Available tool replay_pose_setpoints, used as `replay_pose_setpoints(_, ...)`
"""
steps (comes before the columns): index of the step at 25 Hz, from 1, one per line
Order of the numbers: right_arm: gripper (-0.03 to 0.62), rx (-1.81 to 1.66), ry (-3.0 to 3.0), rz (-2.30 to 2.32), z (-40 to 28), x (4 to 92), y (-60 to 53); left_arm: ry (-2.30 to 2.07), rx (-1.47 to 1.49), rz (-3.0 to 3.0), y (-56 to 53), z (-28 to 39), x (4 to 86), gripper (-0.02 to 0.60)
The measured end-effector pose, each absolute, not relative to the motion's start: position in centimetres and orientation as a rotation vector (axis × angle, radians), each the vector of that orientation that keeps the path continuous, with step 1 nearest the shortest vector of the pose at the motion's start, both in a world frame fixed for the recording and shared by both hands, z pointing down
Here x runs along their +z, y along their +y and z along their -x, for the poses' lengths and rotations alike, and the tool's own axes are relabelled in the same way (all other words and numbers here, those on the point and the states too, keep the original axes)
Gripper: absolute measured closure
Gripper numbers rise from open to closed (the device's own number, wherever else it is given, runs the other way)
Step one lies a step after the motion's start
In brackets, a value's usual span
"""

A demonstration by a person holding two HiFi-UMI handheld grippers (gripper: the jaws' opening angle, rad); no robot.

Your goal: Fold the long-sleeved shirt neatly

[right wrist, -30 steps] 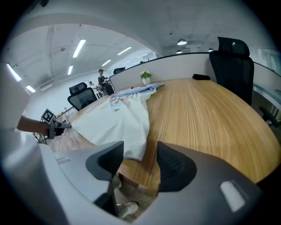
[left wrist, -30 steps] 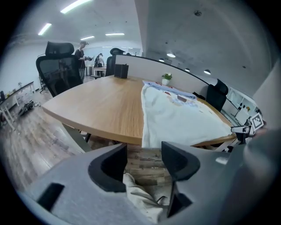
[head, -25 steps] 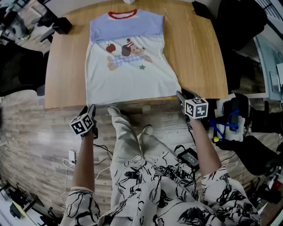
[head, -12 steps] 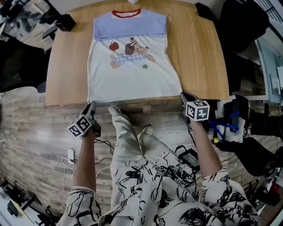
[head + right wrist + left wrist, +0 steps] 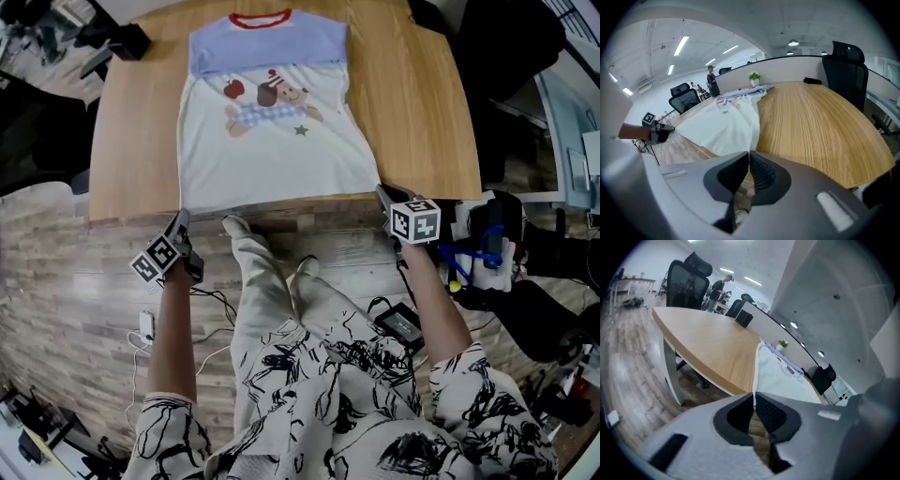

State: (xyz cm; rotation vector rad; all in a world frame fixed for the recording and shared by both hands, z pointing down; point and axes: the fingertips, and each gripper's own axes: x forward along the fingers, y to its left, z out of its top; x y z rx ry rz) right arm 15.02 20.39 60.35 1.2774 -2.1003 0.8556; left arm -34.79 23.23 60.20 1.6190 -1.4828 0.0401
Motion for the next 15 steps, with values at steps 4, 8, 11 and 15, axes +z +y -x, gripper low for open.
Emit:
replay_pose_setpoints(4, 0.576, 0.847, -2.168, -1.187, -13.7, 59.1, 21.2, -1.534, 0.066, -1.642, 22.6, 36.9, 57.5, 0.561)
replay_pose_setpoints(8, 0.576, 0.859, -2.172, -1.160, -13.0, 59.2, 21.9, -1.507, 0.145, -1.723, 22.2, 36.9, 56.1, 0.561)
replay_pose_setpoints(11, 0.576, 0.873, -2.186, -1.156, -12.5, 58.8, 22.0, -1.507, 0.168, -1.756, 22.1, 37.2, 55.5, 0.561)
replay_pose_setpoints(15, 0.576, 0.888, -2.243, -1.179, -12.0, 57.1, 22.0, -1.514, 0.148, -1.824, 21.9, 37.6, 53.7, 0.561)
